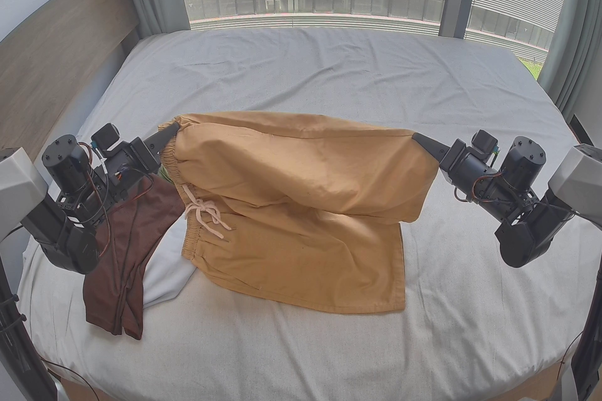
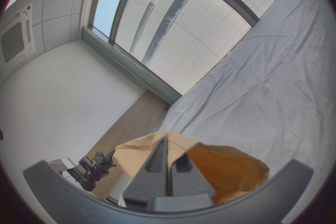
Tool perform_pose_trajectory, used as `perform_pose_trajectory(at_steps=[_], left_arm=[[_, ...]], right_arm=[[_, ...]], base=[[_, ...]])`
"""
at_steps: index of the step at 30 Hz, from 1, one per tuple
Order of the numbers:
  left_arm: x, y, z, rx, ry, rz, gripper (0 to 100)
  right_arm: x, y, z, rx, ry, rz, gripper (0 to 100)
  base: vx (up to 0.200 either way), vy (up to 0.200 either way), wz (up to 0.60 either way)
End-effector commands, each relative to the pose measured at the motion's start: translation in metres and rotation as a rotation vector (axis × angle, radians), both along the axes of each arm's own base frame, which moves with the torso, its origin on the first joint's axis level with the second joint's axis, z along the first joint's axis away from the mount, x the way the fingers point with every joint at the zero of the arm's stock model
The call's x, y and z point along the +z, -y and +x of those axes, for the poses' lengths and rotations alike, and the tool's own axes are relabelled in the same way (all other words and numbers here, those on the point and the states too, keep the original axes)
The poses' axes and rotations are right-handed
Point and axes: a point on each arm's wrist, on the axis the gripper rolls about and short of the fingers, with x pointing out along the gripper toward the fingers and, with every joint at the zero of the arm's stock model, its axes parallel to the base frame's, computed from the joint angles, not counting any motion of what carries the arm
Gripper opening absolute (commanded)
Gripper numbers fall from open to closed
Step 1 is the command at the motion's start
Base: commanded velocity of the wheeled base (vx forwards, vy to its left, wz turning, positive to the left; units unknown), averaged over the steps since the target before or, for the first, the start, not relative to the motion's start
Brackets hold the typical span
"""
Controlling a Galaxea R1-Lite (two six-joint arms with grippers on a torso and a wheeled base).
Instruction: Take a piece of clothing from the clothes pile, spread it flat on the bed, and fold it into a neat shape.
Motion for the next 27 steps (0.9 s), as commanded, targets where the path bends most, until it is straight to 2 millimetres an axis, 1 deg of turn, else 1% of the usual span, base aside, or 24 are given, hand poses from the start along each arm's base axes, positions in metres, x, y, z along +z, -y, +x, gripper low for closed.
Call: perform_pose_trajectory(at_steps=[1, 7, 13, 20, 27], left_arm=[[-0.003, -0.005, 0.002, 0.006, -0.008, 0.002, 0], [-0.009, -0.008, 0.004, 0.006, -0.023, 0.009, 0], [-0.01, -0.009, 0.005, 0.01, -0.022, 0.01, 0], [-0.02, -0.012, 0.01, 0.028, -0.014, 0.061, 0], [-0.019, -0.013, 0.01, 0.032, -0.01, 0.06, 0]], right_arm=[[0.002, 0.002, 0.001, -0.006, 0.008, 0.002, 0], [0.002, 0.006, 0.002, -0.017, 0.008, 0.002, 0], [0.003, 0.007, 0.003, -0.02, 0.014, 0.003, 0], [0.004, 0.009, 0.004, -0.026, 0.016, 0.003, 0], [0.006, 0.013, 0.005, -0.035, 0.023, 0.005, 0]], base=[[0.0, 0.0, 0.0], [0.0, 0.0, 0.0], [0.0, 0.0, 0.0], [0.0, 0.0, 0.0], [0.0, 0.0, 0.0]])
